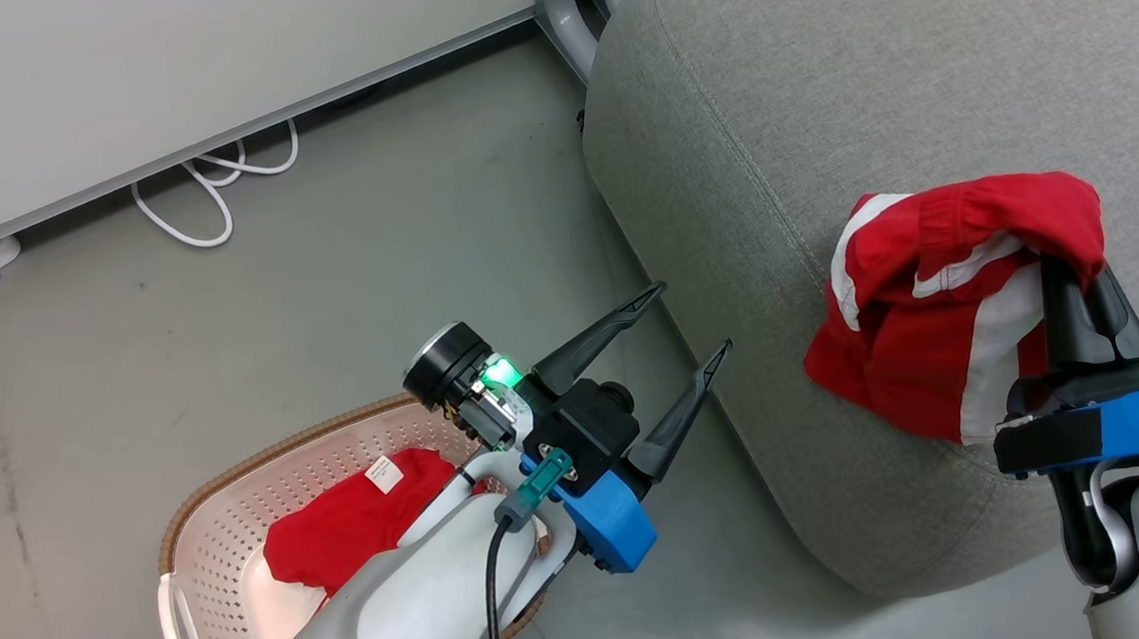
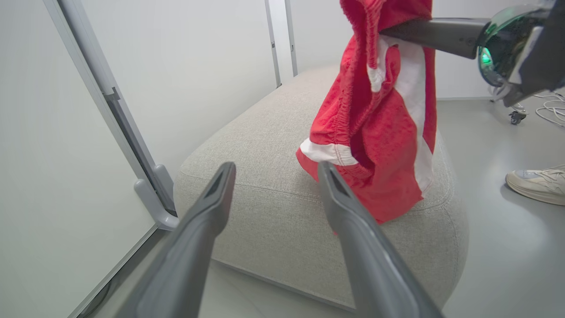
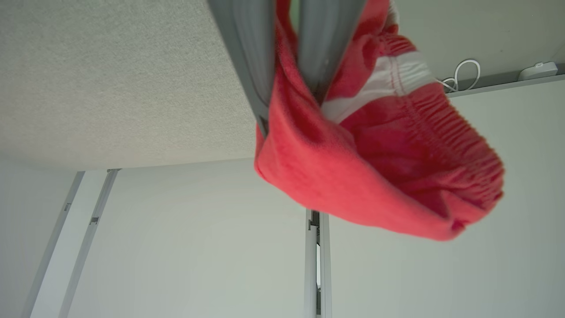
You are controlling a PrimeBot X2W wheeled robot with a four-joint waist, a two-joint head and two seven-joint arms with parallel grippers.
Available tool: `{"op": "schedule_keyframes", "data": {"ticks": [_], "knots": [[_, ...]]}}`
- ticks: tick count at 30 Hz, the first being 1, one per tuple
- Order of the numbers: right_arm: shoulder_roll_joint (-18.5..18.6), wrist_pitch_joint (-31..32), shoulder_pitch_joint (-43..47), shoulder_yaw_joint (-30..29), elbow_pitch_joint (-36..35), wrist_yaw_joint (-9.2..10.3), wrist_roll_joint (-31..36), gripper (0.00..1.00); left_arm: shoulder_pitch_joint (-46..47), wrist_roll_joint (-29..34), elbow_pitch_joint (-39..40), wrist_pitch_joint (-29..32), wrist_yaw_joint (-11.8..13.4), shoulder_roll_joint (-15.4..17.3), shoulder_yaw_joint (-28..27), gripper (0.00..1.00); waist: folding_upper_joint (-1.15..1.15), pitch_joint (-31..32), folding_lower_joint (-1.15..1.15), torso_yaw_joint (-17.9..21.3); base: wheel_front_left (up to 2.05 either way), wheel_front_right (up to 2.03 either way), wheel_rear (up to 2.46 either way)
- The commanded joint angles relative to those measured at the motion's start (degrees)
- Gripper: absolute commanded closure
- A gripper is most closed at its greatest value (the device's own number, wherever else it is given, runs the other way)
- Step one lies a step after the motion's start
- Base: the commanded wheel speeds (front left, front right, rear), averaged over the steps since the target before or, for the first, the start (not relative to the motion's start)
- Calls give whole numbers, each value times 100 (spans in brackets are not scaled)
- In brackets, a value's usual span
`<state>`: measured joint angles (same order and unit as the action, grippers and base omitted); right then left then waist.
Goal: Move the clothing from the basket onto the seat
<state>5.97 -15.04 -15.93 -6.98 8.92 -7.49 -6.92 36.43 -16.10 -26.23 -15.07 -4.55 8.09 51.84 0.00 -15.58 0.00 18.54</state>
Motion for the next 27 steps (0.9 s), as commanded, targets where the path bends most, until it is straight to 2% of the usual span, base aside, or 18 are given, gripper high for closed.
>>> {"op": "schedule_keyframes", "data": {"ticks": [1, 9, 15, 18, 19, 20, 22, 23, 27], "knots": [[-18, -22, 40, -19, -58, -1, -2, 100, -54, 26, -22, -15, -8, 34, -43, 0, 0, -14, 0, 0, 0, 0, 0], [-64, -22, -499, 29, -262, -1, 32, 100, 125, 136, 75, -15, 29, 145, -121, 0, 0, -273, 0, 17, 0, 0, 0], [113, -22, -1304, -63, -458, -1, 86, 100, 351, 217, 116, 4, 15, 274, -151, 0, 0, -761, 0, -13, 0, 0, 0], [395, -22, -2119, -310, -665, -1, 115, 100, 680, 325, 241, 96, -30, 416, -145, 0, 0, -1330, 0, -92, 0, 0, 0], [395, -22, -2119, -310, -665, -1, 115, 100, 680, 325, 241, 96, -30, 416, -145, 0, 0, -1330, 0, -92, 0, 0, 0], [568, -22, -2563, -539, -725, -1, 92, 100, 850, 390, 318, 149, -41, 507, -149, 0, 0, -1606, 0, -136, 0, 0, 0], [683, -22, -2759, -662, -729, -1, 90, 100, 940, 424, 379, 185, -52, 541, -150, 0, 0, -1762, 0, -164, 0, 0, 0], [934, -21, -3188, -952, -686, 0, 82, 100, 1111, 477, 487, 235, -65, 613, -157, 0, 0, -2020, 0, -217, 0, 0, 0], [1421, -20, -3736, -1377, -548, -1, 175, 100, 1385, 574, 704, 320, -83, 703, -145, 0, 0, -2468, 0, -335, 0, 0, 0]]}}
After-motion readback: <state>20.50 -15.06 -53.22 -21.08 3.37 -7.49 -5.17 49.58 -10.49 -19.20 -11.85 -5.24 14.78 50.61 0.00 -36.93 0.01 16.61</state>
